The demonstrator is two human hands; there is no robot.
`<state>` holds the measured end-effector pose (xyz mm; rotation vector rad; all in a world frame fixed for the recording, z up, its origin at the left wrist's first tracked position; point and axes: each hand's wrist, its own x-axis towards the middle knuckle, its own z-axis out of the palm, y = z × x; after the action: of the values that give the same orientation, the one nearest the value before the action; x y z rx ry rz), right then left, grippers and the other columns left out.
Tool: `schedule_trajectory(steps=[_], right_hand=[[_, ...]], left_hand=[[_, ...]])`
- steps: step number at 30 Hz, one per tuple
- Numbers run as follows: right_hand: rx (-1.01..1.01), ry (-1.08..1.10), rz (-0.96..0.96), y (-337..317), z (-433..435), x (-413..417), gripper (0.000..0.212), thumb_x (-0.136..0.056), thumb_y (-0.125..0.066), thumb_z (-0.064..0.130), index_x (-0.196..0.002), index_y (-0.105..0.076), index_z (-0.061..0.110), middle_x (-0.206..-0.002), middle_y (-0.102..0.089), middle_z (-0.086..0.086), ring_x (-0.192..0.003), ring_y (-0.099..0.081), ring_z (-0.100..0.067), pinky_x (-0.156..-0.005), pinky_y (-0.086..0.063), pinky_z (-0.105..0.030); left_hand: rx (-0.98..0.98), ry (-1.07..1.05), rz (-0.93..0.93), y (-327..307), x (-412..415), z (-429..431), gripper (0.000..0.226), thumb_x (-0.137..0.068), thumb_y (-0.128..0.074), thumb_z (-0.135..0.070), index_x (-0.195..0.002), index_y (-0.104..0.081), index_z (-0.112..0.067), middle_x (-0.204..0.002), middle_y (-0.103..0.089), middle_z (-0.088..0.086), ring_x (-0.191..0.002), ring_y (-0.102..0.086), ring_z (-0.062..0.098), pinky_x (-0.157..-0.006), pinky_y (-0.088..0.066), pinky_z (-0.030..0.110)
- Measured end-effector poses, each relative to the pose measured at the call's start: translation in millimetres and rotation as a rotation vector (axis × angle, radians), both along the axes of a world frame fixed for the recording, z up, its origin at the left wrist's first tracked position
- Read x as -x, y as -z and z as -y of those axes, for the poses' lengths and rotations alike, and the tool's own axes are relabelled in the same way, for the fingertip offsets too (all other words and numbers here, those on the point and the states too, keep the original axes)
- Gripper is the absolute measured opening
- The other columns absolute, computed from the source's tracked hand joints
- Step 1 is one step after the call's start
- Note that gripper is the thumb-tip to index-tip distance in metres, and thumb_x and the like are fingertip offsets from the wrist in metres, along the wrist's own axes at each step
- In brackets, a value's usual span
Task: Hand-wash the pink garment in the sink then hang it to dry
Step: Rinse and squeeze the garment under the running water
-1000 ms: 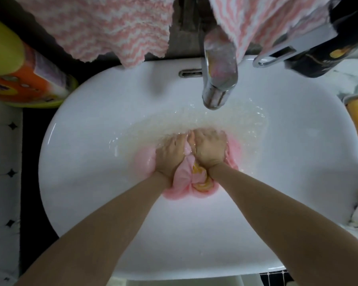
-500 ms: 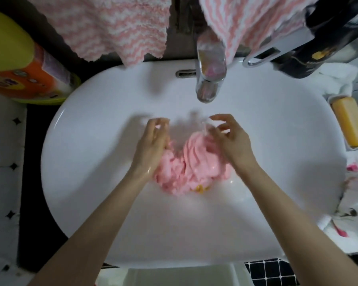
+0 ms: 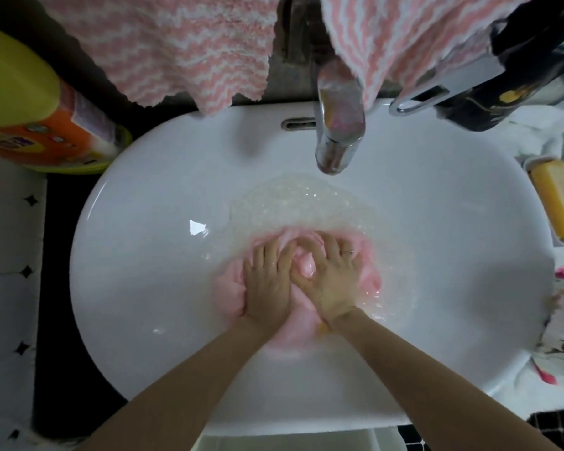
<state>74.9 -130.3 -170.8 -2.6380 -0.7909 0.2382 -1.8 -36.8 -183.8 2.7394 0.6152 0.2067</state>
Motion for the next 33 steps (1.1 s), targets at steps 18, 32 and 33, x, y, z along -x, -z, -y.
schedule_trajectory(steps=[18,32,33], right_hand=[[-0.437,0.483,-0.653,-45,-36,-80,0.034,-0.089,-0.051,0.044,-0.071,-0.063,0.018,-0.077,-0.067,-0.006,-0.077,-0.062,-0.022,-0.079,-0.052,-0.045],[-0.155,0.432,-0.499,-38,17,-29,0.086,-0.068,-0.051,0.075,-0.145,-0.030,0.041,-0.138,-0.044,-0.001,-0.121,-0.046,-0.028,-0.102,-0.038,-0.044],[-0.161,0.383,-0.474,-42,14,-21,0.085,-0.065,-0.046,0.077,-0.141,-0.039,0.039,-0.130,-0.049,-0.001,-0.113,-0.050,-0.026,-0.098,-0.040,-0.043]], left_hand=[[0.605,-0.090,-0.068,-57,-71,-55,0.039,-0.072,-0.059,-0.031,-0.105,-0.056,-0.012,-0.103,-0.063,0.008,-0.097,-0.058,0.031,-0.080,-0.048,0.040],[0.248,0.180,-0.297,-28,3,11,0.077,-0.055,-0.055,-0.057,-0.121,-0.054,-0.018,-0.116,-0.055,0.002,-0.112,-0.042,0.025,-0.088,-0.045,0.042],[0.230,0.199,-0.262,-24,3,10,0.069,-0.060,-0.054,-0.049,-0.121,-0.054,-0.015,-0.114,-0.055,0.002,-0.110,-0.044,0.026,-0.090,-0.044,0.043]])
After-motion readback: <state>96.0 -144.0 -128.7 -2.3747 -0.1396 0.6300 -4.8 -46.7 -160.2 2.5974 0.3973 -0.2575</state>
